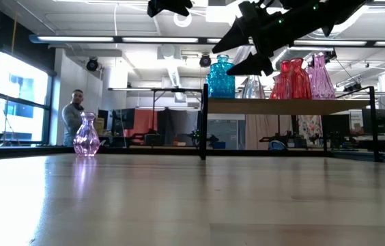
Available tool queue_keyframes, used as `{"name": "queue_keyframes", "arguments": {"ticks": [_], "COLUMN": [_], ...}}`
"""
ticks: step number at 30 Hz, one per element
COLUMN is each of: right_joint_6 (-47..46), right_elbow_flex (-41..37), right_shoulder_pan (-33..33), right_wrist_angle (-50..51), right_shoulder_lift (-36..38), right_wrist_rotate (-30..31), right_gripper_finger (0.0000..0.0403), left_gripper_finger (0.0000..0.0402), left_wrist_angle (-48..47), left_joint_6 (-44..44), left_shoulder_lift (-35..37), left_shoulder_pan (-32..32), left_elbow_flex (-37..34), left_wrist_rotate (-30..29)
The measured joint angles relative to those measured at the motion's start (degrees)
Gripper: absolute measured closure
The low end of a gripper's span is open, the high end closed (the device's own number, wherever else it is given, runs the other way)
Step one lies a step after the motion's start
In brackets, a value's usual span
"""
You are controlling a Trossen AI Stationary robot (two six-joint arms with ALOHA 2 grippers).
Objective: Sort vases onto shelf
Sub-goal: Put the purple vase on the shelf aligned with the other purple vase
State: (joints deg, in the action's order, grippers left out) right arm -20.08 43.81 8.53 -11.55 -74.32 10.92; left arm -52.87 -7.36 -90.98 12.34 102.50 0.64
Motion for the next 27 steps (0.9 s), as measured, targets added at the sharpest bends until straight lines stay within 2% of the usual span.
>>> {"name": "queue_keyframes", "arguments": {"ticks": [12,27], "right_joint_6": [0.0,0.63], "right_elbow_flex": [0.0,0.0], "right_shoulder_pan": [1.62,1.71], "right_wrist_angle": [-0.4,-0.53], "right_shoulder_lift": [-0.66,-0.66], "right_wrist_rotate": [0.05,3.32], "right_gripper_finger": [0.0005,0.0005], "left_gripper_finger": [0.0298,0.0298], "left_wrist_angle": [0.0,-0.02], "left_joint_6": [-0.02,-0.01], "left_shoulder_lift": [0.0,0.0], "left_shoulder_pan": [0.0,0.0], "left_elbow_flex": [0.0,0.0], "left_wrist_rotate": [0.0,0.0]}}
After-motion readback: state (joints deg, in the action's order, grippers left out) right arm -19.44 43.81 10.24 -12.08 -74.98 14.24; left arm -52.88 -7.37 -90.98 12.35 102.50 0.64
